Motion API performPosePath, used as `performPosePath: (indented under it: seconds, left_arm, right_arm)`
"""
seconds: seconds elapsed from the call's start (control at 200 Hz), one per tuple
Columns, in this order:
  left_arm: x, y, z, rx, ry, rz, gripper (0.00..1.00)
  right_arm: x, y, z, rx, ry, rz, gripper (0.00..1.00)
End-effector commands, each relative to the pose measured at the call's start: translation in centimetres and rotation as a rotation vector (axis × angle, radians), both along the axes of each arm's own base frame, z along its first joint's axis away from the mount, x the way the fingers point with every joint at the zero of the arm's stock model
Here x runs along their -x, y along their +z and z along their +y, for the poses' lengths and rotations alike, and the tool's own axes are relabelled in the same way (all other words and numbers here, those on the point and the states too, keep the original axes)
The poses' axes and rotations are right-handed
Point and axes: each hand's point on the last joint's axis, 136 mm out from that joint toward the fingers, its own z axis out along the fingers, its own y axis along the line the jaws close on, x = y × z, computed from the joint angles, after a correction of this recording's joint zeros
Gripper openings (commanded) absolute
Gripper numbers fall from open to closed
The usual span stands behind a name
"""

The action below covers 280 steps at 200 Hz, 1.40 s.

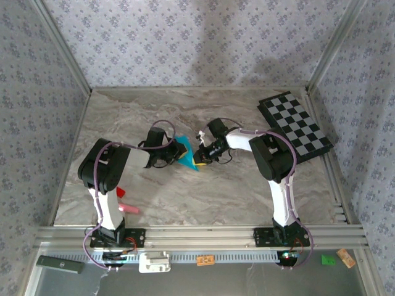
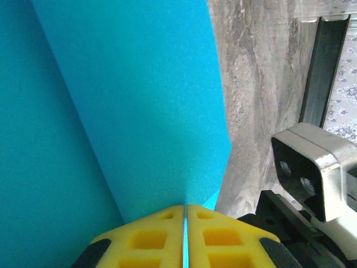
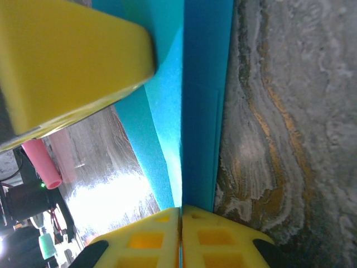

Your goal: Fold a paper plane with a square sheet of paper (pick it up from the middle)

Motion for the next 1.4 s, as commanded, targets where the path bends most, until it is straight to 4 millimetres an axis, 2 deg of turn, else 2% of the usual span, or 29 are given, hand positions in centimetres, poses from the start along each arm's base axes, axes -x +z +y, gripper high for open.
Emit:
performPosePath:
  seconds: [0.0, 0.52, 0.805, 1.394]
  left_arm:
    - [-1.0, 0.4, 0.1, -0.013, 0.006, -0.021, 0.1]
    - [-1.1, -1.2, 0.9, -0.064, 0.056, 0.05, 0.09]
    - [-1.0, -1.6, 1.1, -0.065, 0.085, 0.079, 0.09]
    - [-0.9, -1.6, 0.9, -0.058, 0.074, 0.083, 0.09]
  right_arm:
    - [0.4, -1.4, -1.8, 0.07, -0.017, 0.038, 0.11]
    - [-0.1, 0.9, -2.1, 0.044, -0.028, -0.045, 0.26]
    - [-0.4, 0.9, -2.3, 0.109, -0.018, -0.132, 0.31]
    - [-0.5, 3.2, -0.5, 0.1, -0.006, -0.229, 0.35]
